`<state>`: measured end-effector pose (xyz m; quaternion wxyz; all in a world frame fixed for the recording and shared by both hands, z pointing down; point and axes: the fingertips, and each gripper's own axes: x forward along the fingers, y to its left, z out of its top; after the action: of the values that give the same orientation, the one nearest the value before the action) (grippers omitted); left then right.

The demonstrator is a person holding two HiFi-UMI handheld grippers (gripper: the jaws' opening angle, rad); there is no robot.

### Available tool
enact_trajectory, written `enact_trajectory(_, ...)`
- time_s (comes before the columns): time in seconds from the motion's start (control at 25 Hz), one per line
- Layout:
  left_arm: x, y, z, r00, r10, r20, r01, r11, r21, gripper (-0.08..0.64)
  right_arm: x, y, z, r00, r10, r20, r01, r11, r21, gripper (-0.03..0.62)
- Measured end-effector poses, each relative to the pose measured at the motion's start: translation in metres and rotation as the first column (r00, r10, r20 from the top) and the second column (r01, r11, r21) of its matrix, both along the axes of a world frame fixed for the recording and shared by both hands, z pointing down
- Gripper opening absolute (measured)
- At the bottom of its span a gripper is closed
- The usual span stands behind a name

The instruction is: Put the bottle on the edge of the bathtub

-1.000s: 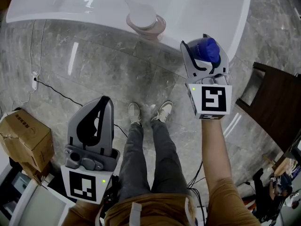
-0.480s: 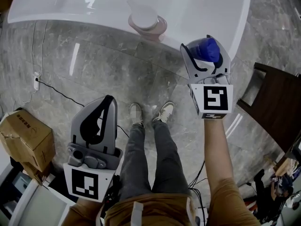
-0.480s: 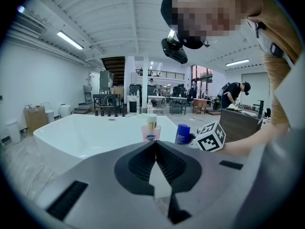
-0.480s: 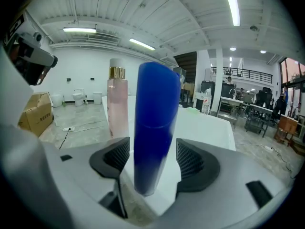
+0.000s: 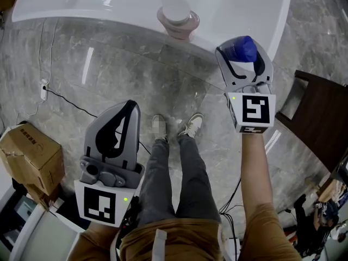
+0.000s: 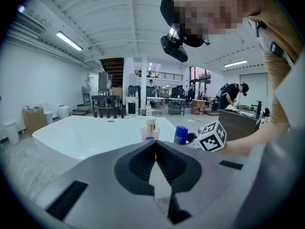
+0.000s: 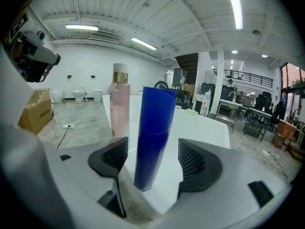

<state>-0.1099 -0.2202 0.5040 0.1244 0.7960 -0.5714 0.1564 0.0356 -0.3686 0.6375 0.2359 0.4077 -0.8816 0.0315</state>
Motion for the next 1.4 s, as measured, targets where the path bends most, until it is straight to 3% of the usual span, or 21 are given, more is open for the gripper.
enact_trajectory(0.6, 0.003, 0.025, -0.012, 0.999, 0.047, -0.016, -0.046, 0.998, 0.035, 0.006, 0.016, 0.039, -0.020, 0.998, 0.017, -0.054, -0.014, 0.999, 0.041, 0.319)
enact_trajectory(1.0, 0.004, 0.039, -0.062, 0.996, 0.089, -0.011, -0.088, 0.992, 0.091, 0.006, 0.041, 0.080, -0.079, 0.995, 0.089, -0.051, -0.085, 0.992, 0.088, 0.314)
enact_trajectory(1.4, -0.002, 0.055, -0.117, 0.996, 0.092, -0.010, -0.090, 0.987, 0.135, 0.006, 0.043, 0.110, -0.155, 0.993, 0.111, -0.034, -0.105, 0.986, 0.131, 0.183)
